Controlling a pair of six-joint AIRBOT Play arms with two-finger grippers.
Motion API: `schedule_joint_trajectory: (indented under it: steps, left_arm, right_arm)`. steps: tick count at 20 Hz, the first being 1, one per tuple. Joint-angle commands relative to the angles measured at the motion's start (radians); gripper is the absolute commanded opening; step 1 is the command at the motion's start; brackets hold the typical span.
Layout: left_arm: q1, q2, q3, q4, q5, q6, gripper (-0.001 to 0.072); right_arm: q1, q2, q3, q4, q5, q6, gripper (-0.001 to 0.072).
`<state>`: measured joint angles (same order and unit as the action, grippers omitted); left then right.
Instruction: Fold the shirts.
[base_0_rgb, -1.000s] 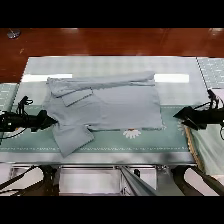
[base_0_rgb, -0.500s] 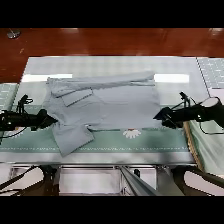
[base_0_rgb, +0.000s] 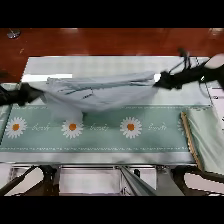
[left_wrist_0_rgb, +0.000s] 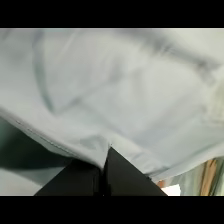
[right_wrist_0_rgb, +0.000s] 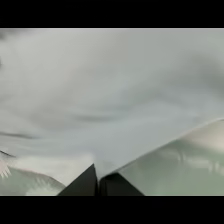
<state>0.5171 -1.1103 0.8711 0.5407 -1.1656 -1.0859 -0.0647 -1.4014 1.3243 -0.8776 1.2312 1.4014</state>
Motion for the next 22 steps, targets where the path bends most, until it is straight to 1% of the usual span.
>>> schedule_joint_trajectory:
  steps: [1, 2, 3, 4, 5, 6, 8, 10, 11, 13, 15, 17, 18, 19, 20, 22]
  left_arm:
    - [0.000, 0.107, 0.309, -0.186, 0.121, 0.000, 0.0027]
    - [0.000, 0.131, 0.407, -0.173, 0.136, -0.013, 0.0026]
    - [0.002, 0.153, 0.505, -0.106, 0.134, -0.094, 0.0026]
    - [0.002, 0.175, 0.609, 0.020, 0.114, -0.196, 0.0026]
    - [0.002, 0.201, 0.701, 0.142, 0.080, -0.254, 0.0026]
    - [0.002, 0.230, 0.767, 0.233, 0.053, -0.272, 0.0026]
    - [0.002, 0.311, 0.845, 0.359, 0.039, -0.274, 0.0026]
    - [-0.004, 0.406, 0.857, 0.410, 0.033, -0.274, 0.0026]
    - [-0.023, 0.452, 0.857, 0.455, 0.014, -0.282, 0.0026]
    - [-0.107, 0.534, 0.857, 0.619, -0.017, -0.316, 0.0026]
    - [-0.232, 0.597, 0.857, 0.807, -0.035, -0.364, 0.0026]
    - [-0.345, 0.634, 0.857, 0.916, -0.074, -0.407, 0.0026]
    - [-0.376, 0.639, 0.857, 0.948, -0.113, -0.422, 0.0026]
    - [-0.386, 0.636, 0.852, 0.979, -0.161, -0.429, 0.0026]
    - [-0.386, 0.633, 0.828, 1.017, -0.182, -0.429, 0.0026]
    - [-0.386, 0.619, 0.746, 1.057, -0.170, -0.431, 0.0026]
  right_arm:
    - [-0.002, 0.021, 0.484, -0.122, 0.078, 0.081, 0.0018]
    - [-0.002, 0.037, 0.622, -0.151, 0.087, 0.093, 0.0018]
    - [-0.002, 0.061, 0.729, -0.166, 0.100, 0.104, 0.0018]
    - [-0.002, 0.103, 0.805, -0.172, 0.101, 0.105, 0.0018]
    - [-0.002, 0.160, 0.822, -0.175, 0.088, 0.100, 0.0018]
    - [-0.002, 0.232, 0.817, -0.200, 0.083, 0.092, 0.0018]
    - [-0.002, 0.367, 0.790, -0.277, 0.104, 0.090, 0.0018]
    - [-0.002, 0.498, 0.742, -0.354, 0.127, 0.091, 0.0019]
    - [-0.002, 0.557, 0.719, -0.385, 0.143, 0.092, 0.0019]
    - [-0.002, 0.649, 0.687, -0.428, 0.192, 0.099, 0.0019]
    - [-0.002, 0.703, 0.682, -0.448, 0.255, 0.111, 0.0019]
    - [-0.002, 0.731, 0.682, -0.448, 0.308, 0.116, 0.0019]
    - [-0.002, 0.736, 0.682, -0.448, 0.347, 0.124, 0.0019]
    - [-0.002, 0.735, 0.681, -0.447, 0.397, 0.134, 0.0019]
    - [-0.002, 0.735, 0.661, -0.437, 0.425, 0.137, 0.0019]
    - [-0.002, 0.735, 0.574, -0.418, 0.440, 0.137, 0.0019]
